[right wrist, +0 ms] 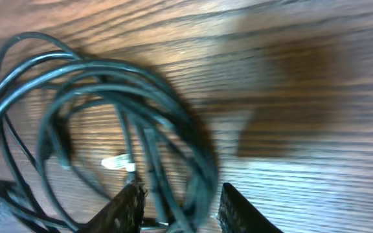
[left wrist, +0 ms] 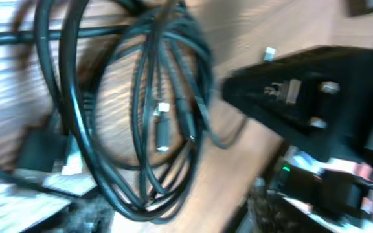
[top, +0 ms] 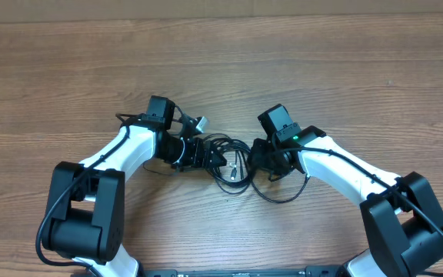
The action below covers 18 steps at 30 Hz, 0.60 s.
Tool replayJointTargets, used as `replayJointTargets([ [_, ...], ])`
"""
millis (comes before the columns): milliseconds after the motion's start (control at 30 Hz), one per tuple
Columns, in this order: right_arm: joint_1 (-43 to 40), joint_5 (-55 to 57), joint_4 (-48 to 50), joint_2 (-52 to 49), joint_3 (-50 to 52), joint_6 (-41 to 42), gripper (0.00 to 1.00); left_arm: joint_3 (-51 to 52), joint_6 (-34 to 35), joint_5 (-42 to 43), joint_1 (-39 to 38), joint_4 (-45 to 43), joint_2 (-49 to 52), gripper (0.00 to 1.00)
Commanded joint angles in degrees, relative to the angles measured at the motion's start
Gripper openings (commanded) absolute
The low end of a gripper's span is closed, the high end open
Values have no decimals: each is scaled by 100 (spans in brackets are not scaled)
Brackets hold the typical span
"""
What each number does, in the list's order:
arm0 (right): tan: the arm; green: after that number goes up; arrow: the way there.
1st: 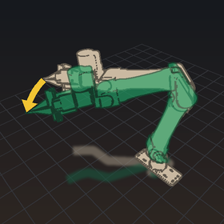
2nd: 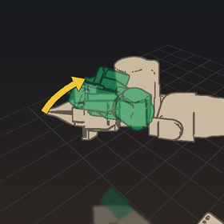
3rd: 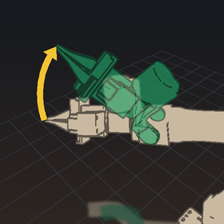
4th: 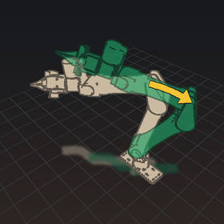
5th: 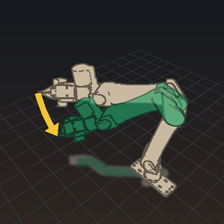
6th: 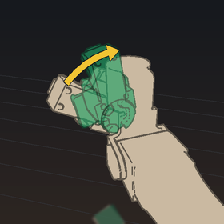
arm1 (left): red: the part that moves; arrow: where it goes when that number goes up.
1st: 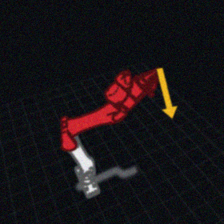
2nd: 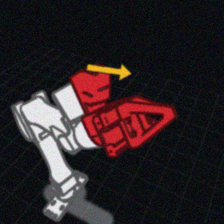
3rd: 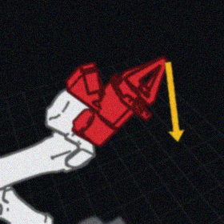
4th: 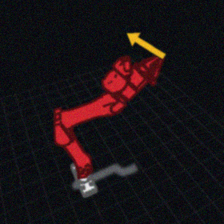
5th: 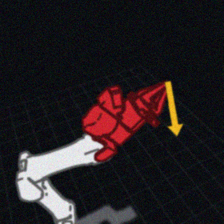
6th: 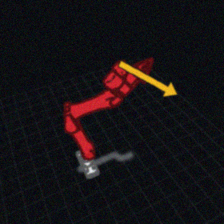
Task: Untangle cables
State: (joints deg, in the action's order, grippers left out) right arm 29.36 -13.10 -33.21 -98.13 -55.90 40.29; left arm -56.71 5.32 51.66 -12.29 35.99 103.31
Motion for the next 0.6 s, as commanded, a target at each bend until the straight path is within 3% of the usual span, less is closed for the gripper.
replayJointTargets([
  [0, 129, -444, 197, -31, 9, 417, 37, 35, -341, 981, -7, 20, 94, 52],
  [167, 485, -586, 680, -31, 9, 608, 38, 35, -796, 1486, -7, 133, 94, 36],
  [400, 894, -315, 1043, -31, 9, 619, 39, 35, -859, 1228, -4, 120, 94, 39],
  [500, 949, -170, 1043, -31, 9, 619, 40, 35, -850, 907, -4, 103, 94, 62],
  [567, 946, -133, 1043, -31, 9, 619, 40, 31, -793, 772, -4, 96, 92, 90],
])
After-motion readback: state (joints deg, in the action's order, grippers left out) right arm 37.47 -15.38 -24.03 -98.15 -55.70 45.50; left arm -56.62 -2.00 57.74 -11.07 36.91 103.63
